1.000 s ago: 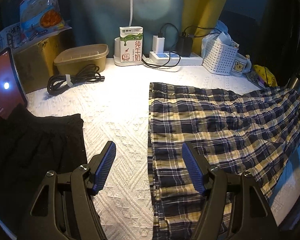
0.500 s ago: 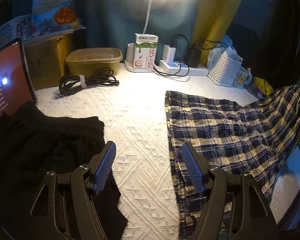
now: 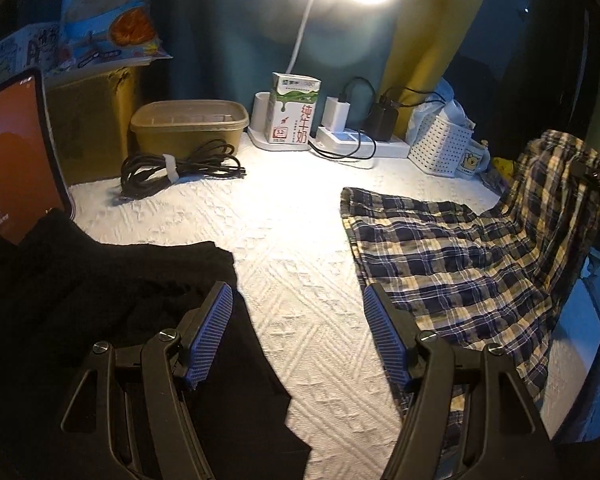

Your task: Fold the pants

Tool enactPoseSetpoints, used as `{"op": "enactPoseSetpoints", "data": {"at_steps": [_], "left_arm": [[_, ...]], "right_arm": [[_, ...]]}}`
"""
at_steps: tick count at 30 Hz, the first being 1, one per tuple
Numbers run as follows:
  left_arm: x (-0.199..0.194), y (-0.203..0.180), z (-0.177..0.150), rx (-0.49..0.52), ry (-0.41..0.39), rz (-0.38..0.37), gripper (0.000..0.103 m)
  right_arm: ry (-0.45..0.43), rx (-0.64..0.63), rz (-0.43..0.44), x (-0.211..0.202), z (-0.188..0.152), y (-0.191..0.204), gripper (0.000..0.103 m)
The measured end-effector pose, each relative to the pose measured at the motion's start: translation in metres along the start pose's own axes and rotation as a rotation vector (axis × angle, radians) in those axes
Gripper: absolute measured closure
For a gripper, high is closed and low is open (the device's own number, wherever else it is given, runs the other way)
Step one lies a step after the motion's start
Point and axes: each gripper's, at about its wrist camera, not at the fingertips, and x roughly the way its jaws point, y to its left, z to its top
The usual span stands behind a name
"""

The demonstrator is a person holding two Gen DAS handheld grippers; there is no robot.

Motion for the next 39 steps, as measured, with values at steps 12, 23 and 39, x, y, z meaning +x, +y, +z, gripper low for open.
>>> {"op": "enactPoseSetpoints", "data": {"at_steps": [12, 23, 39], "left_arm": [[-0.017, 0.055, -0.013, -0.091, -0.022, -0.001, 0.035], [-0.024, 0.077, -0.017, -0.116, -0.015, -0.001, 0.035], [-0.029, 0.022, -0.002, -0.035, -0.008, -0.006, 0.035]], "right_arm": [[0.146, -0.142, 0.081, 0.072, -0.025, 0.109, 0.084], [0.331, -0.251, 0.099, 0.127, -0.077, 0.167, 0.083], [0.291, -0.309, 0.228, 0.091, -0.079, 0.161, 0.037]]}}
